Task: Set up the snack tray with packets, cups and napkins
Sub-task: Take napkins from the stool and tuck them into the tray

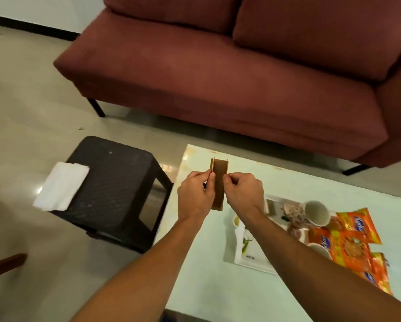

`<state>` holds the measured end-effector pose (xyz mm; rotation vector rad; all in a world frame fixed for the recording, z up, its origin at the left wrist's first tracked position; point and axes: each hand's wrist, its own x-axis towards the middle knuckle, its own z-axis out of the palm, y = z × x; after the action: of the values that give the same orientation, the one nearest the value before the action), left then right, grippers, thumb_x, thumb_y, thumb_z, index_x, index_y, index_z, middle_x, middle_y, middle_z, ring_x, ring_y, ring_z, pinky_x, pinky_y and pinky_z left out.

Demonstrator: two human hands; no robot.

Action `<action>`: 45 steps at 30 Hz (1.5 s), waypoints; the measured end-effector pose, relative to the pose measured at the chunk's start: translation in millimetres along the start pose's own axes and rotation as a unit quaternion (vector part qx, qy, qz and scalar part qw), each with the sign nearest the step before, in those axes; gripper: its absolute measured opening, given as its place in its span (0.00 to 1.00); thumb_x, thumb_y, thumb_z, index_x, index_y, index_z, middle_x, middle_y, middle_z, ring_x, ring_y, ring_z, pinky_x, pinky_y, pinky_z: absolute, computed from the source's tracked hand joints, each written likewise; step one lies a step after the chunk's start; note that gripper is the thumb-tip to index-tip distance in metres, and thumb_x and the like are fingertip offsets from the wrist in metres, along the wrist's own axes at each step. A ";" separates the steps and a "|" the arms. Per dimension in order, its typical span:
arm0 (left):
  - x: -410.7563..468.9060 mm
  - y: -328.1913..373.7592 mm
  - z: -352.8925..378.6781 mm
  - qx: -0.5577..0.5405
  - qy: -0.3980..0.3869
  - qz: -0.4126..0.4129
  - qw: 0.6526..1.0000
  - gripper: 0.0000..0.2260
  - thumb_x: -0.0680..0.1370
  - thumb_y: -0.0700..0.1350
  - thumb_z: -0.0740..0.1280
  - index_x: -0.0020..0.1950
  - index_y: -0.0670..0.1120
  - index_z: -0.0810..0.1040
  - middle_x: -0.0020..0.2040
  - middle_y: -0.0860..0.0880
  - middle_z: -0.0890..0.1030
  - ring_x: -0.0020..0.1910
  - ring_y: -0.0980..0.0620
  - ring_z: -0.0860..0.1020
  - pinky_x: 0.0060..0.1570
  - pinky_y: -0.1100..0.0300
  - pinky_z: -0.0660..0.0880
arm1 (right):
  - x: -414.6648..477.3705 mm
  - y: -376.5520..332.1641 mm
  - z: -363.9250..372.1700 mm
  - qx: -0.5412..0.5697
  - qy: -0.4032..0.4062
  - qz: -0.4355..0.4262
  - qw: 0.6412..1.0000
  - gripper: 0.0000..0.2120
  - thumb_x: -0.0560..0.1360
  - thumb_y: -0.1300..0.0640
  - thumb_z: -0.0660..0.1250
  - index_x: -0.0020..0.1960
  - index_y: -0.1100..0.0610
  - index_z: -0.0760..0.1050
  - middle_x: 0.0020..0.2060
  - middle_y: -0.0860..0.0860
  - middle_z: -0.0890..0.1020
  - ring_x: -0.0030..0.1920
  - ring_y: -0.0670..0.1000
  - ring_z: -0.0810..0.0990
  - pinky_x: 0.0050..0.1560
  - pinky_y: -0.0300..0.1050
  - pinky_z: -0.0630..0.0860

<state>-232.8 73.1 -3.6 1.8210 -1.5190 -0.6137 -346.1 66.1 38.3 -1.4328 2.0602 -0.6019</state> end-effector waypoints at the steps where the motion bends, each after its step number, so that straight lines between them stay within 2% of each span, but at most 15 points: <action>1: -9.0 8.8 13.1 -0.001 -0.007 0.001 1.000 0.16 0.83 0.55 0.62 0.59 0.48 0.85 0.52 0.51 0.85 0.46 0.54 0.82 0.48 0.70 0.74 | -2.0 15.7 -10.6 0.004 0.002 0.004 1.000 0.16 0.81 0.48 0.63 0.49 0.55 0.87 0.37 0.50 0.86 0.34 0.50 0.83 0.42 0.46 0.83; 4: -34.6 30.5 47.6 -0.008 -0.030 0.004 1.000 0.15 0.83 0.54 0.62 0.57 0.48 0.85 0.49 0.51 0.84 0.42 0.56 0.80 0.44 0.73 0.70 | -7.6 60.1 -35.4 0.006 0.014 0.013 1.000 0.14 0.81 0.50 0.64 0.48 0.54 0.86 0.36 0.50 0.86 0.34 0.52 0.83 0.41 0.51 0.83; 8: -69.3 47.0 87.4 -0.013 -0.066 0.004 0.998 0.13 0.83 0.52 0.63 0.55 0.48 0.86 0.46 0.51 0.83 0.40 0.53 0.80 0.41 0.65 0.74 | -15.8 114.0 -51.8 0.006 0.023 0.028 0.999 0.13 0.81 0.52 0.64 0.48 0.55 0.86 0.37 0.52 0.87 0.34 0.52 0.84 0.41 0.48 0.83; 10: -84.1 48.8 103.2 -0.016 -0.076 0.000 0.997 0.13 0.83 0.51 0.63 0.56 0.48 0.86 0.46 0.50 0.83 0.40 0.51 0.81 0.42 0.60 0.77 | -20.1 136.3 -53.4 0.008 0.022 0.042 0.999 0.13 0.81 0.52 0.64 0.47 0.55 0.86 0.36 0.52 0.86 0.34 0.52 0.83 0.41 0.47 0.82; 15: -104.8 45.8 130.4 -0.016 -0.103 -0.003 0.995 0.13 0.83 0.50 0.63 0.62 0.48 0.84 0.51 0.48 0.84 0.47 0.49 0.83 0.48 0.56 0.79 | -27.8 174.7 -47.0 0.018 0.029 0.059 0.998 0.13 0.80 0.52 0.64 0.45 0.55 0.85 0.35 0.53 0.86 0.35 0.53 0.83 0.44 0.53 0.82; 20: -115.6 41.1 145.8 -0.016 -0.112 -0.016 0.993 0.14 0.83 0.51 0.63 0.63 0.48 0.84 0.57 0.49 0.84 0.53 0.50 0.82 0.54 0.60 0.78 | -28.4 193.4 -39.1 0.020 0.023 0.063 0.998 0.12 0.80 0.53 0.64 0.46 0.55 0.85 0.37 0.53 0.86 0.38 0.54 0.83 0.45 0.52 0.82; 25: -119.6 39.2 153.2 -0.013 -0.110 -0.014 0.994 0.15 0.83 0.51 0.64 0.65 0.47 0.83 0.58 0.49 0.84 0.54 0.50 0.82 0.52 0.67 0.75 | -27.0 201.1 -35.7 0.010 0.023 0.067 0.997 0.11 0.80 0.54 0.65 0.46 0.55 0.85 0.37 0.52 0.86 0.36 0.51 0.82 0.42 0.48 0.81; 31: -118.6 30.0 159.0 -0.011 -0.114 -0.006 0.993 0.15 0.83 0.52 0.63 0.64 0.48 0.83 0.58 0.49 0.85 0.54 0.52 0.82 0.55 0.59 0.79 | -25.9 204.1 -32.4 0.001 0.009 0.084 0.996 0.11 0.81 0.54 0.65 0.46 0.55 0.84 0.36 0.51 0.84 0.36 0.50 0.81 0.40 0.45 0.79; 34: -118.5 28.4 160.4 -0.013 -0.116 -0.008 0.993 0.15 0.83 0.52 0.63 0.63 0.48 0.83 0.58 0.50 0.85 0.54 0.52 0.82 0.55 0.58 0.79 | -24.6 202.3 -30.6 -0.008 0.018 0.091 0.996 0.11 0.80 0.54 0.64 0.46 0.56 0.84 0.34 0.51 0.82 0.34 0.49 0.79 0.37 0.42 0.74; 37: -118.0 27.3 158.9 -0.003 -0.123 0.002 0.992 0.16 0.84 0.54 0.61 0.64 0.49 0.82 0.58 0.51 0.84 0.54 0.52 0.82 0.54 0.59 0.79 | -25.2 201.0 -29.8 -0.029 0.011 0.107 0.994 0.13 0.81 0.52 0.64 0.48 0.57 0.84 0.37 0.53 0.84 0.37 0.51 0.81 0.39 0.42 0.74; 39: -115.9 25.4 152.3 0.003 -0.111 0.011 0.994 0.17 0.84 0.55 0.59 0.63 0.50 0.82 0.56 0.51 0.84 0.51 0.53 0.82 0.50 0.64 0.78 | -26.5 198.2 -30.5 -0.046 0.032 0.112 0.992 0.15 0.81 0.48 0.63 0.52 0.58 0.83 0.43 0.54 0.86 0.43 0.53 0.82 0.42 0.43 0.75; 41: -110.0 22.8 137.4 -0.012 -0.079 0.012 0.997 0.16 0.84 0.54 0.59 0.62 0.49 0.82 0.54 0.51 0.84 0.50 0.54 0.82 0.50 0.67 0.76 | -26.8 188.3 -32.8 -0.050 0.081 0.093 0.991 0.16 0.81 0.47 0.63 0.55 0.58 0.82 0.49 0.56 0.85 0.48 0.56 0.82 0.47 0.47 0.78; 43: -98.1 19.6 117.9 -0.024 -0.041 0.016 0.999 0.15 0.84 0.51 0.60 0.62 0.47 0.82 0.53 0.49 0.84 0.50 0.52 0.82 0.50 0.63 0.77 | -25.6 173.3 -36.6 -0.049 0.134 0.041 0.989 0.14 0.80 0.49 0.64 0.55 0.58 0.81 0.52 0.57 0.83 0.49 0.58 0.81 0.48 0.50 0.79; 45: -79.3 12.3 90.6 -0.028 0.001 -0.005 1.000 0.14 0.84 0.49 0.60 0.61 0.46 0.82 0.52 0.49 0.84 0.49 0.51 0.82 0.50 0.59 0.79 | -22.5 146.0 -34.1 -0.038 0.150 -0.030 0.988 0.09 0.80 0.53 0.65 0.55 0.56 0.80 0.52 0.55 0.83 0.46 0.55 0.79 0.47 0.48 0.77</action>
<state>-323.1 131.4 -59.3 1.7874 -1.4764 -0.6525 -463.9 137.2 -25.3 -1.5305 2.2978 -0.8129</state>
